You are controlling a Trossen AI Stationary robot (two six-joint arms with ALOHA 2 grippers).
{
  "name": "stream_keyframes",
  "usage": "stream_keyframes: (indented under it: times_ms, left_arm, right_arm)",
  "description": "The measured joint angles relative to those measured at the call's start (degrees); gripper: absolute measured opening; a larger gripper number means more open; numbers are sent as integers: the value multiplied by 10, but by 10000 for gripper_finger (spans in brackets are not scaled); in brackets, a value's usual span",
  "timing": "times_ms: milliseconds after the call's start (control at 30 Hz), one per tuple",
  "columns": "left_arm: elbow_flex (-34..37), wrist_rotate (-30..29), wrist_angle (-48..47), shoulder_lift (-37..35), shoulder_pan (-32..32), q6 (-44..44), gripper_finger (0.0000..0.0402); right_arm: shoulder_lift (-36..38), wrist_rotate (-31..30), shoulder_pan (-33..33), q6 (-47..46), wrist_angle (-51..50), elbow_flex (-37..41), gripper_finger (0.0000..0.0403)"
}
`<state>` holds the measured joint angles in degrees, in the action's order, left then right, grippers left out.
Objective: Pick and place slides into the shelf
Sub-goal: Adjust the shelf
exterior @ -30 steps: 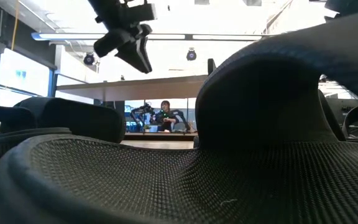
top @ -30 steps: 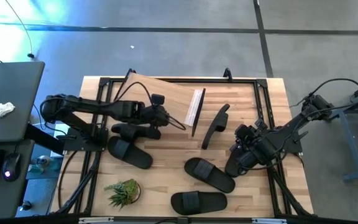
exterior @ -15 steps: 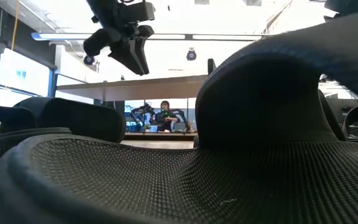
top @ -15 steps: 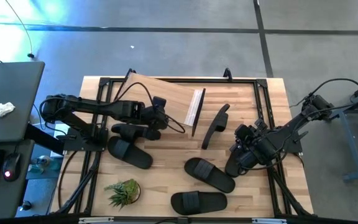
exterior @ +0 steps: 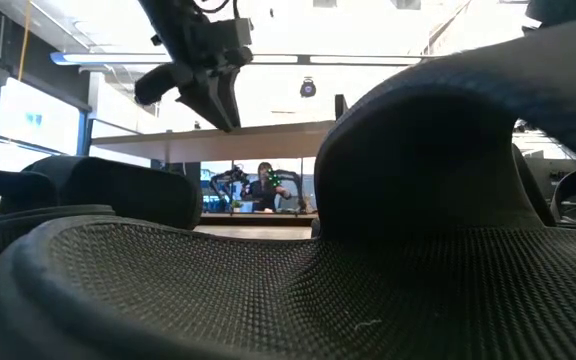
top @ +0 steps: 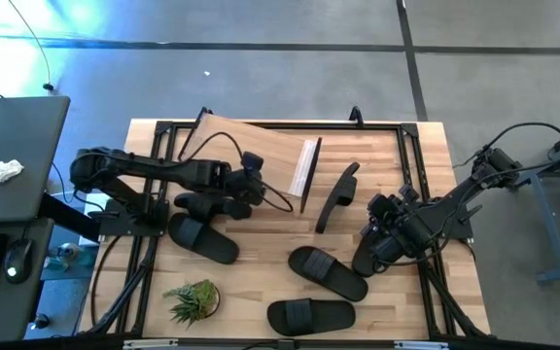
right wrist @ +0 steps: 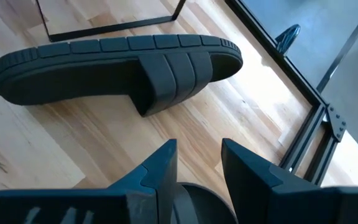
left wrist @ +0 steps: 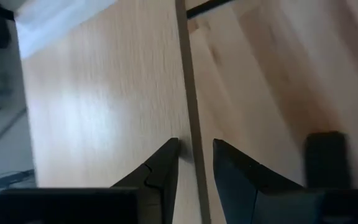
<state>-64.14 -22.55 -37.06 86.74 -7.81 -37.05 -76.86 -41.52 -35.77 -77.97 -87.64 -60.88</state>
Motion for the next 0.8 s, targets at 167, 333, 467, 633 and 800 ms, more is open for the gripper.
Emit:
stream_keyframes:
  times_ms: [167,333,467,633,800]
  left_arm:
    - [-1,-71,23,22,1,-6,88]
    - [2,-100,59,24,-1,-16,88]
    - [2,-100,81,24,-1,-19,88]
    - [2,-101,111,39,-7,-22,88]
    - [2,-107,130,52,-12,-21,88]
  right_arm:
    - [0,-1,0,-1,0,0,118]
    - [0,-5,0,-2,1,0,118]
    - [0,-5,2,-3,0,0,118]
    - [0,-6,8,-55,1,3,118]
    - [0,1,8,-83,79,61,118]
